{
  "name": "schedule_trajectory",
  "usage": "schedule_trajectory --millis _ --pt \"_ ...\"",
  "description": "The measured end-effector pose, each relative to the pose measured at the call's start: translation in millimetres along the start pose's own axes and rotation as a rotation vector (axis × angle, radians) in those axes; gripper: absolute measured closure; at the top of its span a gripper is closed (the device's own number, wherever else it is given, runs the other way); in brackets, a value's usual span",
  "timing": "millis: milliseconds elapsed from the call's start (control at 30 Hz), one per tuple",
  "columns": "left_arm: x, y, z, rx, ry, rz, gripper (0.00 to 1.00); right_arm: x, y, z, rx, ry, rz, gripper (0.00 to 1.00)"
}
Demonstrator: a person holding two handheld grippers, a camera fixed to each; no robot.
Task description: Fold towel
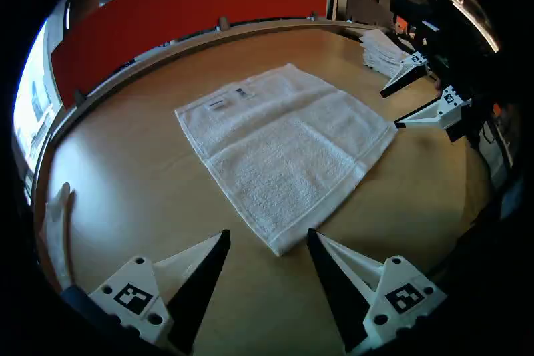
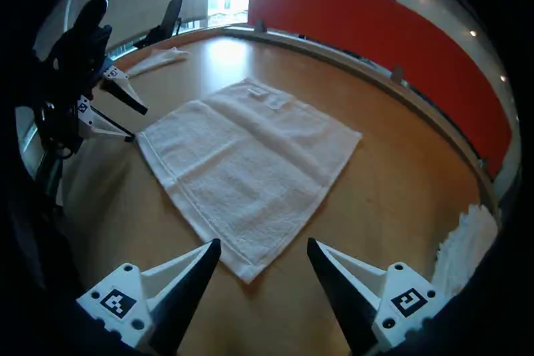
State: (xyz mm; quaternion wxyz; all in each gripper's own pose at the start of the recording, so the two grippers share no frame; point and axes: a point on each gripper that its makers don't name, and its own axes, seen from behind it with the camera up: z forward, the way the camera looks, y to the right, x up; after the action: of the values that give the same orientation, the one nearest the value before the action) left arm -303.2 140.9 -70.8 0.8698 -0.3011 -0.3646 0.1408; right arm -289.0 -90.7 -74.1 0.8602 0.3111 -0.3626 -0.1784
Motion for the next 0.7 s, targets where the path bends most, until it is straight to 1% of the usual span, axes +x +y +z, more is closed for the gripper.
schedule_trajectory --millis 200,433,567,700 --pt "-8.8 3.0 5.4 -0.014 -0.033 -0.018 0.16 -12.9 -2.6 2.5 0.02 -0.032 -0.002 0.01" --pt "-12.9 6.0 8.4 -0.018 -0.046 -0.009 0.16 -24.9 -5.7 1.8 0.041 -0.059 -0.019 0.05" --pt "-12.8 5.5 9.4 -0.014 -0.049 -0.003 0.16 -27.9 -9.2 1.2 0.066 -0.069 -0.016 0.14" --pt "-12.5 4.5 10.0 -0.007 -0.055 -0.002 0.2 -28.7 -10.8 -0.1 0.083 -0.073 -0.002 0.23"
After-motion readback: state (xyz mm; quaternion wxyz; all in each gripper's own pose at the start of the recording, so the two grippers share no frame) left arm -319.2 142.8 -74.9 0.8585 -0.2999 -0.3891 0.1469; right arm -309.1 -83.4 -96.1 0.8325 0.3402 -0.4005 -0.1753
